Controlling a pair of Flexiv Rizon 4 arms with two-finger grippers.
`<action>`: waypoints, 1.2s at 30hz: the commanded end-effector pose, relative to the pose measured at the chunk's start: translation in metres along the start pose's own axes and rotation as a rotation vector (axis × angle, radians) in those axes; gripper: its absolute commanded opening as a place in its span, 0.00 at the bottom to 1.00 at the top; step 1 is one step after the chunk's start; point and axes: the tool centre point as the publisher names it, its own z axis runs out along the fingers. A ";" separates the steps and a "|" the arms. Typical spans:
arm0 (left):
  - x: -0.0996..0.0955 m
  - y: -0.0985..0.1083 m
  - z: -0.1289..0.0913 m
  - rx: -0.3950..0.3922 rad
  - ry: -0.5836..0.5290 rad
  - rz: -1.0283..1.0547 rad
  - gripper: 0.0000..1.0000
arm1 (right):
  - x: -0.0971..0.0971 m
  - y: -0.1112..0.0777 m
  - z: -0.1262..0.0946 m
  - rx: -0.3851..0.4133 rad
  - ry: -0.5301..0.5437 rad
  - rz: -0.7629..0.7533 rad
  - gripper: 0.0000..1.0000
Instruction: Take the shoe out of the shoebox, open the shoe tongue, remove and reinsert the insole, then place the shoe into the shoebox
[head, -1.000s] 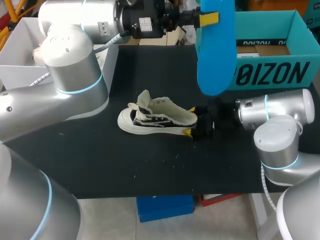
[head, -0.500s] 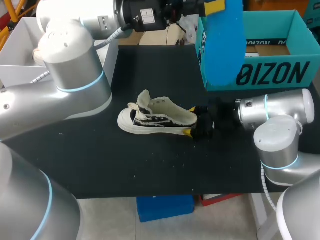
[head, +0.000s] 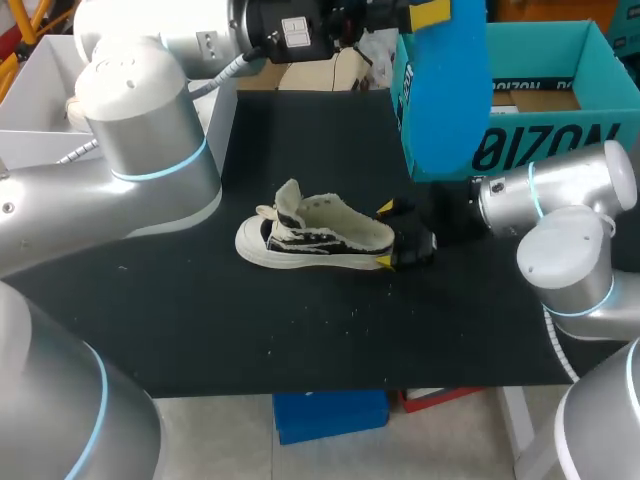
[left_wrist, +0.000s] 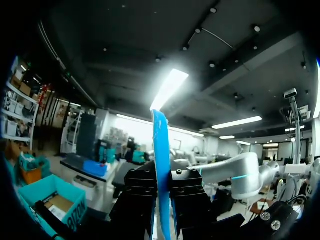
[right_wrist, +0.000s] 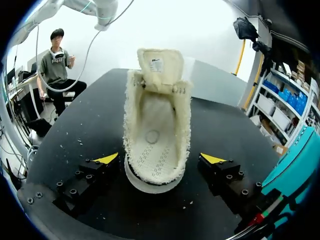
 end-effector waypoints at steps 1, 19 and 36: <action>0.000 0.000 0.002 -0.001 -0.004 0.001 0.00 | -0.008 0.011 -0.023 0.233 0.132 0.042 1.00; 0.000 0.000 0.002 -0.001 -0.004 0.001 0.00 | -0.010 0.044 -0.032 0.781 0.217 -0.052 1.00; 0.000 0.000 0.002 -0.001 -0.004 0.001 0.00 | -0.004 0.046 -0.019 0.814 0.156 -0.030 1.00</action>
